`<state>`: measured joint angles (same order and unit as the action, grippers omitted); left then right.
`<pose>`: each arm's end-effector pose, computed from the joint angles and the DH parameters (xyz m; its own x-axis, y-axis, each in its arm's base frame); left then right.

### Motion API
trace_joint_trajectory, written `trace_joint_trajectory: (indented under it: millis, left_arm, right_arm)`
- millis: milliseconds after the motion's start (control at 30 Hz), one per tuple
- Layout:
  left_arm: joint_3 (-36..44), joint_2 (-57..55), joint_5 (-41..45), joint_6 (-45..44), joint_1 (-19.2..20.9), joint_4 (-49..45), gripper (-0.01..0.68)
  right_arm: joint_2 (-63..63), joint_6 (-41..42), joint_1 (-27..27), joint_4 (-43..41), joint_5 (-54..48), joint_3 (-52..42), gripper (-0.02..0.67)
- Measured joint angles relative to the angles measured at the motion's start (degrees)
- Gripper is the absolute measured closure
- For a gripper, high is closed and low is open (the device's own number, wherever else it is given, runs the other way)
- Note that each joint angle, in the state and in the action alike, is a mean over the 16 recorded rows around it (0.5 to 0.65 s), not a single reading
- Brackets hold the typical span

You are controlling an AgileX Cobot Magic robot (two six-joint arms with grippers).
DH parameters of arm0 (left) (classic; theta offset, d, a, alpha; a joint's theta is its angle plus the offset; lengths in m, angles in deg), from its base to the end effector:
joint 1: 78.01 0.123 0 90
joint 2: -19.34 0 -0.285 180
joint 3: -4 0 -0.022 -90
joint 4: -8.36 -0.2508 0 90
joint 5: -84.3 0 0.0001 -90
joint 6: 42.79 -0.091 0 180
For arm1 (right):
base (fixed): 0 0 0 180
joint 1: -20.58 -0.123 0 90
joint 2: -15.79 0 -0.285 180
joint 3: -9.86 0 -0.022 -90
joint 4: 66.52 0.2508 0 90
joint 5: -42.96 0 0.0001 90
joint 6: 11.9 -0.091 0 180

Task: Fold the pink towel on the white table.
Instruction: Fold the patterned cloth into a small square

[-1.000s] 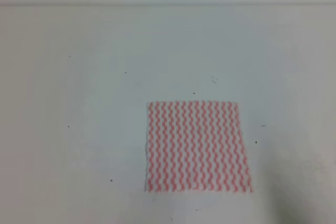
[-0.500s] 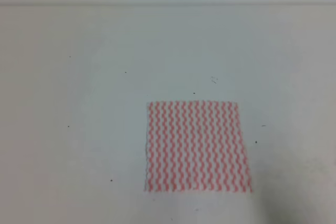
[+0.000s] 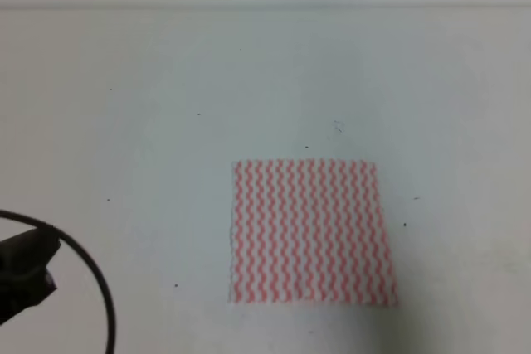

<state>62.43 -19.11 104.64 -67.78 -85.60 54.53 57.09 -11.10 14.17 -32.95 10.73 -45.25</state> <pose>0.1065 -0.0373 0.2600 -0.4584 -0.2623 -0.8491 0.2201 0.8922 -0.3944 0.1058 0.0389 0.2561 -0.6566 0.3852 -0.6485 -0.0408 0.8404 0.5405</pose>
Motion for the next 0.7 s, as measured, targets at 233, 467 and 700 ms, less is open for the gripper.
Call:
trace_joint_trajectory:
  millis: [233, 467, 700]
  left_arm:
    - [-3.0, -11.9, 2.4, -24.0, 0.0, 19.3, 0.673]
    - [-3.1, -19.5, 4.6, -44.3, 0.0, 36.9, 0.673]
    - [-3.1, -23.6, 7.9, -52.4, 0.0, 43.5, 0.673]
  right_arm:
    - [8.9, 8.6, -0.9, 9.0, -4.8, 2.5, 0.651]
    - [15.4, 15.6, -6.7, 19.6, -2.3, 2.6, 0.651]
    - [22.2, 16.4, -15.8, 23.5, 4.8, 2.6, 0.651]
